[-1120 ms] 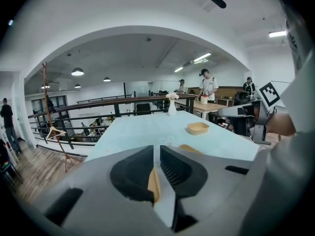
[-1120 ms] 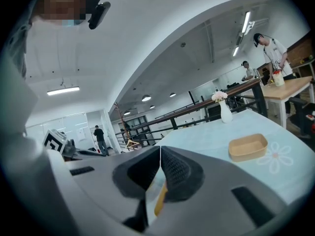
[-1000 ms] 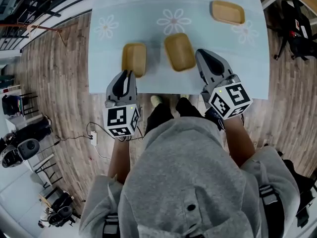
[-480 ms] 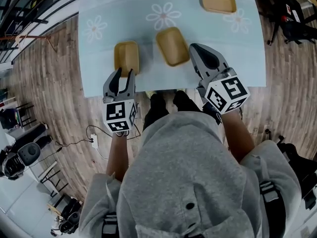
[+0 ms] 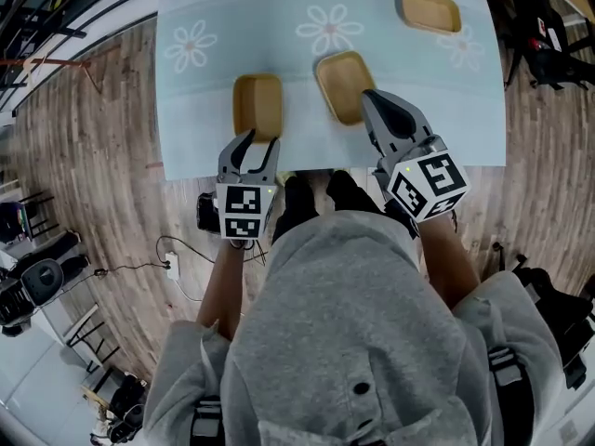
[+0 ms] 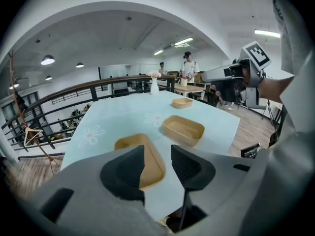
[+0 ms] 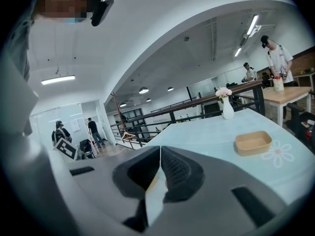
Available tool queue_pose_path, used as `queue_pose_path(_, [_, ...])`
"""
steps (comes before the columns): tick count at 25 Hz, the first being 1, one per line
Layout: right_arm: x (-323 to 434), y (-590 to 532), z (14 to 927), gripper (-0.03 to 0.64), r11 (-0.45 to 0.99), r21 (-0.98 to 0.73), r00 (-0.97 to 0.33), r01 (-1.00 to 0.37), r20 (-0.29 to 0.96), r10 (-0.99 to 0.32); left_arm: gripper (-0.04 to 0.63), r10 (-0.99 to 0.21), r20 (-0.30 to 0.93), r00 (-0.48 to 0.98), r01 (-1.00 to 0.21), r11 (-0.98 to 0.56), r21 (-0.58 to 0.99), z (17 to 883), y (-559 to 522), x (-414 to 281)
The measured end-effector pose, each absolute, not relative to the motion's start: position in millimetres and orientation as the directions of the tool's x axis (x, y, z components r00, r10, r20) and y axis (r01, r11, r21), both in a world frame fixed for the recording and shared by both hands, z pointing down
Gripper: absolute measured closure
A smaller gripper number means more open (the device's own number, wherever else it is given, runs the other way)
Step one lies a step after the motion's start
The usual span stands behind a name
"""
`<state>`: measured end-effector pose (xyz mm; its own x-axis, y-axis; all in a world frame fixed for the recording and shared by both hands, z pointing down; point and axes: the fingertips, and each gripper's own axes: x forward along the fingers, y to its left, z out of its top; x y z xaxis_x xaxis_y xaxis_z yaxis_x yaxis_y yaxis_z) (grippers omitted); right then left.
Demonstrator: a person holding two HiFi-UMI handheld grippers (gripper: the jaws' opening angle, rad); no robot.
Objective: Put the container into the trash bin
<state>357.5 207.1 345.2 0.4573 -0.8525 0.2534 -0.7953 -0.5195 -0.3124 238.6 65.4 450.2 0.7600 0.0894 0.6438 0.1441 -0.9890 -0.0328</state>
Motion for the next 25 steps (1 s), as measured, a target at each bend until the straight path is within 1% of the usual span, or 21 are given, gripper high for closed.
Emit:
queue_pose_path(8, [349,193,354,0.588,-0.543,-0.296,0.464,-0.785,0.3,-0.834,0.425,0.175,0.728,0.662,0.243,-0.97,0.011,504,70,229])
queue_pose_path(17, [347,190,361,0.588,-0.556,-0.296,0.465,-0.777,0.325,-0.824,0.425,0.214,0.794,0.569,0.323,-0.946,0.024,544,83,235])
queue_pose_path(21, [346,187,361,0.588,-0.552,-0.294,0.46,-0.78,0.328,-0.825,0.426,0.201,0.827,0.524,0.332,-0.943,0.019,559,89,239])
queue_pose_path(23, [345,187,360,0.588,-0.549,-0.298,0.457,-0.78,0.328,-0.827,0.452,0.173,0.838,0.518,0.334,-0.943,-0.012,563,90,241])
queue_pose_path(24, [344,187,360,0.588,-0.547,-0.305,0.454,-0.779,0.327,-0.829,0.491,0.156,0.84,0.519,0.334,-0.942,-0.031,564,90,242])
queue_pose_path(25, [344,187,359,0.588,-0.545,-0.312,0.452,-0.778,0.325,-0.831,0.506,0.146,0.841,0.52,0.336,-0.941,-0.044,564,89,242])
